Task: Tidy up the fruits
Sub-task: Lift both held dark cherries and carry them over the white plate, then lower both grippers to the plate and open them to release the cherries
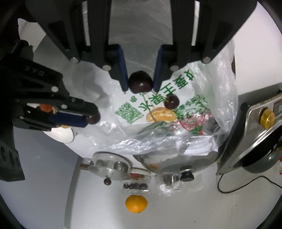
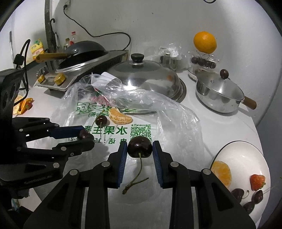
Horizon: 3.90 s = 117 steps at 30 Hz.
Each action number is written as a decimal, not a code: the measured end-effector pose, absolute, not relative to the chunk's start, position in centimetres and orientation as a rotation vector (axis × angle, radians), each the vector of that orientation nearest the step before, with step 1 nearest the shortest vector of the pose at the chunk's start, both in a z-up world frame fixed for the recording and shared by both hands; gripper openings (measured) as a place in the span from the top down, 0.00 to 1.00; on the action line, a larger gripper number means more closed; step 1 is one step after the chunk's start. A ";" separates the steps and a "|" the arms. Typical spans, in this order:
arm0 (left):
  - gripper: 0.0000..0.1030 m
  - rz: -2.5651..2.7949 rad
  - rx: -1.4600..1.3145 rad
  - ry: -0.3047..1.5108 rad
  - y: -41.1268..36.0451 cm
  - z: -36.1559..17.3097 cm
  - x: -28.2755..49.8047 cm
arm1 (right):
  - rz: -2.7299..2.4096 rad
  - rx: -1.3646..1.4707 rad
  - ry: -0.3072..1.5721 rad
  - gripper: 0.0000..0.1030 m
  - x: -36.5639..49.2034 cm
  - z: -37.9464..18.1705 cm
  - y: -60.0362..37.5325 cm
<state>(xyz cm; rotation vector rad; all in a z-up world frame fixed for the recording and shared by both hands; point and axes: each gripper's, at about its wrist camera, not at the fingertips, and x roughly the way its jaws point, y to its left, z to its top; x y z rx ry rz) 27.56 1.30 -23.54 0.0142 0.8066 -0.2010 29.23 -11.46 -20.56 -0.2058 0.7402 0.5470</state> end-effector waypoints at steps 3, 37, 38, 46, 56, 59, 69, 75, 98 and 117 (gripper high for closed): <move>0.71 -0.204 0.018 0.794 1.0 -23.0 27.1 | 0.543 -0.205 0.730 0.70 28.7 -20.1 -11.7; 0.71 -0.283 0.072 0.749 -6.9 -20.0 25.8 | 0.449 -0.138 0.674 0.69 26.0 -18.0 -20.8; 0.71 -0.287 0.074 0.750 -7.1 -20.0 25.8 | 0.443 -0.135 0.675 0.69 26.0 -18.0 -21.3; 0.71 -0.319 0.100 0.750 -9.3 -19.8 25.9 | 0.418 -0.114 0.677 0.70 26.1 -18.2 -23.3; 0.71 -0.356 0.126 0.757 -12.0 -19.9 26.7 | 0.398 -0.088 0.674 0.69 26.6 -18.5 -25.7; 0.71 -0.362 0.131 0.759 -12.7 -19.9 27.0 | 0.393 -0.082 0.675 0.69 26.9 -18.6 -26.4; 0.71 -0.370 0.139 0.763 -14.5 -20.1 28.4 | 0.381 -0.067 0.679 0.69 28.2 -19.1 -28.5; 0.71 -0.382 0.140 0.769 -15.8 -20.3 29.3 | 0.373 -0.062 0.682 0.69 28.9 -19.5 -29.7; 0.71 -0.418 0.143 0.777 -19.0 -21.6 32.3 | 0.351 -0.054 0.676 0.70 31.6 -20.5 -32.7; 0.71 -0.434 0.123 0.787 -21.2 -23.0 35.7 | 0.332 -0.016 0.686 0.69 34.3 -21.8 -34.3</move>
